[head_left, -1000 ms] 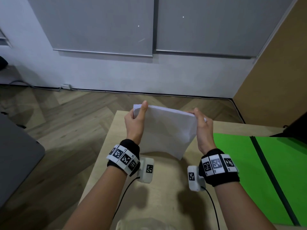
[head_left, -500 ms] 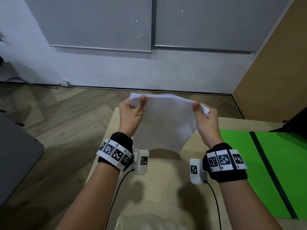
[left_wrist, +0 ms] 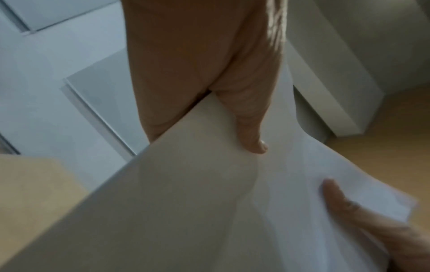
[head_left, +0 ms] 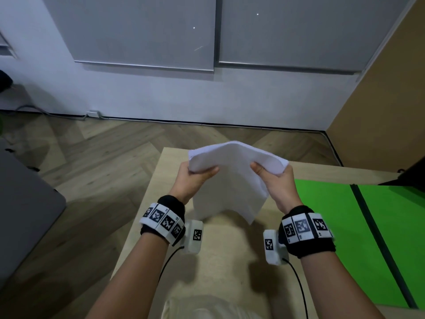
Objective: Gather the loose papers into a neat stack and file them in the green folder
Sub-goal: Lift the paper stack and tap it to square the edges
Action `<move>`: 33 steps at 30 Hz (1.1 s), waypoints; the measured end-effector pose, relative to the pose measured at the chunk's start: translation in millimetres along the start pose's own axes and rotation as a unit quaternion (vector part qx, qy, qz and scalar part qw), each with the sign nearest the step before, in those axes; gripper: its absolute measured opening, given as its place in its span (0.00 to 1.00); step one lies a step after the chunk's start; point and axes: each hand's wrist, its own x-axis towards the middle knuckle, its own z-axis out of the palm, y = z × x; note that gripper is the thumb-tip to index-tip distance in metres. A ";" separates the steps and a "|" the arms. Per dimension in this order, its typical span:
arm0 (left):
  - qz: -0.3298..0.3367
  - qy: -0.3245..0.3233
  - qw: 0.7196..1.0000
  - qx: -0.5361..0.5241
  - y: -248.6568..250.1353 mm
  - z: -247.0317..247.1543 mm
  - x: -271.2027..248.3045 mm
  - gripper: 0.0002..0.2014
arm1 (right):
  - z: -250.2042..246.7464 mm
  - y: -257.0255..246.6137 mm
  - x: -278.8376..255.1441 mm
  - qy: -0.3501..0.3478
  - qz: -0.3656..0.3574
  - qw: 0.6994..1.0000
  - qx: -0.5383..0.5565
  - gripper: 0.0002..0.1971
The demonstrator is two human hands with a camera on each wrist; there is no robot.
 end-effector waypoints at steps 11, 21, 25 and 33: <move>-0.017 0.031 0.999 0.011 -11.3 2.1 -5.0 0.13 | 5.8 8.3 -6.3 0.032 0.039 0.999 -0.014 0.21; 0.003 0.092 0.995 0.050 -4.9 -2.9 2.8 0.08 | 7.6 -5.2 -4.5 -0.018 0.038 0.999 -0.025 0.11; 0.017 0.096 0.995 0.029 -5.6 -3.8 0.4 0.09 | 4.9 -5.4 -4.3 -0.016 -0.005 1.000 -0.002 0.05; -0.080 0.048 0.988 0.127 -51.5 -16.5 -3.6 0.09 | 7.3 44.3 -6.0 -0.050 0.066 0.991 -0.108 0.16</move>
